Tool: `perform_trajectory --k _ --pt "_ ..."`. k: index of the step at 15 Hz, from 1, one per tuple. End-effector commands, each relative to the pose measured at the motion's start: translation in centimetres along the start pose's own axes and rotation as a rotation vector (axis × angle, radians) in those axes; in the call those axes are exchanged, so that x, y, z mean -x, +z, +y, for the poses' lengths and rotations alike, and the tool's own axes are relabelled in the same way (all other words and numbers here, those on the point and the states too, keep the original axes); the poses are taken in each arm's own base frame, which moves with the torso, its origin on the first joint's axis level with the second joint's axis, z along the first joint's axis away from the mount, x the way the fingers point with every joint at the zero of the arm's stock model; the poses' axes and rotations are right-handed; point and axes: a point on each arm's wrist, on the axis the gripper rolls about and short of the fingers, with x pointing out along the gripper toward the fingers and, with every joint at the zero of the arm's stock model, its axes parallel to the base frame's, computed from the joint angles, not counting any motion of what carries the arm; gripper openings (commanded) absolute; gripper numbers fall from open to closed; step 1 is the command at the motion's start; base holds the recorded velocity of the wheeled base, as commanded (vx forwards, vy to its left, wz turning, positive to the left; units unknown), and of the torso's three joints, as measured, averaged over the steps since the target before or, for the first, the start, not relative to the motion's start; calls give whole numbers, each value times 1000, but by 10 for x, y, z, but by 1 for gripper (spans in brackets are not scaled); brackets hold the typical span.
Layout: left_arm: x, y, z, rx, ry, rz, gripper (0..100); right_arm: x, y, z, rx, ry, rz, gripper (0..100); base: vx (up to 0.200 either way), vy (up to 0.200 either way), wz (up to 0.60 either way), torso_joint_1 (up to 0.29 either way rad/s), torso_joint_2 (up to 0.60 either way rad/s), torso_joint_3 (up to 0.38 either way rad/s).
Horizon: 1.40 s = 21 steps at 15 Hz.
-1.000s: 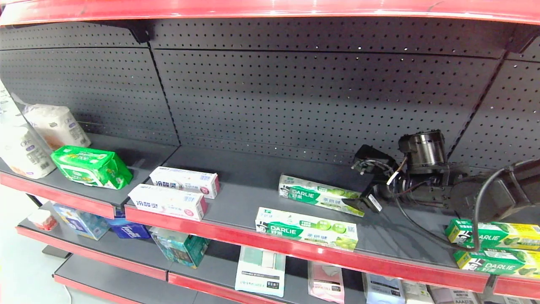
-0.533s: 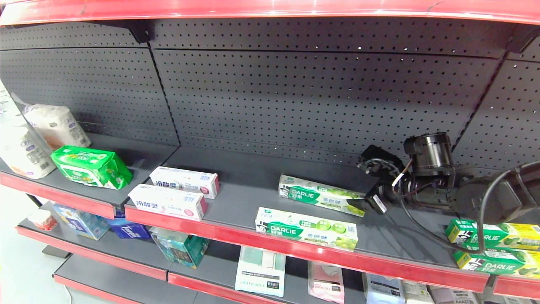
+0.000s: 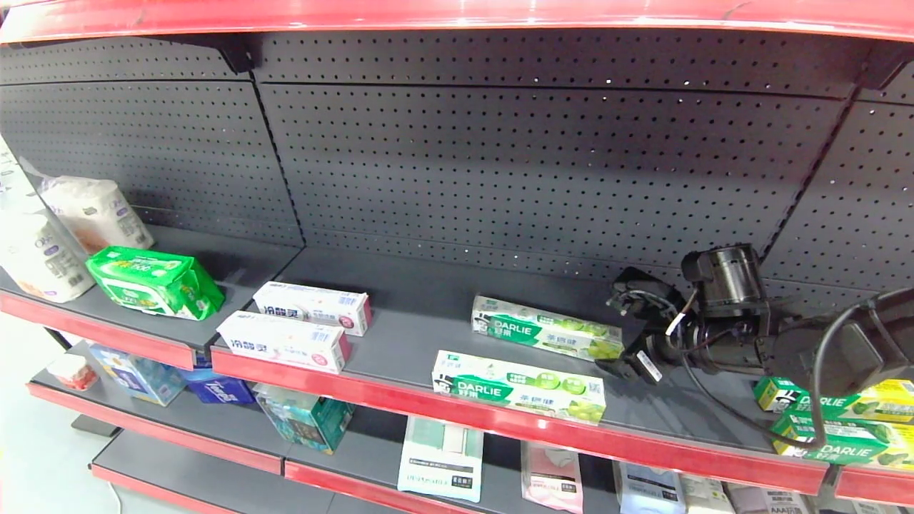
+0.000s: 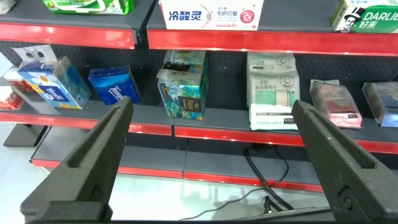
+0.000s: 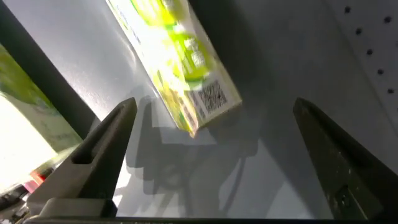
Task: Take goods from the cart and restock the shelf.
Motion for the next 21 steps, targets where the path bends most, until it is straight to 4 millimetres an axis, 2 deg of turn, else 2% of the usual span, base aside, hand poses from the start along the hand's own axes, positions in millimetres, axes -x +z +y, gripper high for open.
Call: perform_trajectory --k 1,11,21 --pt "1 -1 0 2 0 -10 100 -3 -4 -1 -5 1 14 100 0 0 0 0 0 0" --pt "1 -1 0 3 2 -13 100 -9 -9 -12 -26 -34 11 100 0 0 0 0 0 0" --pt "1 -1 0 3 3 -13 100 -13 -11 -13 -30 -37 16 100 0 0 0 0 0 0"
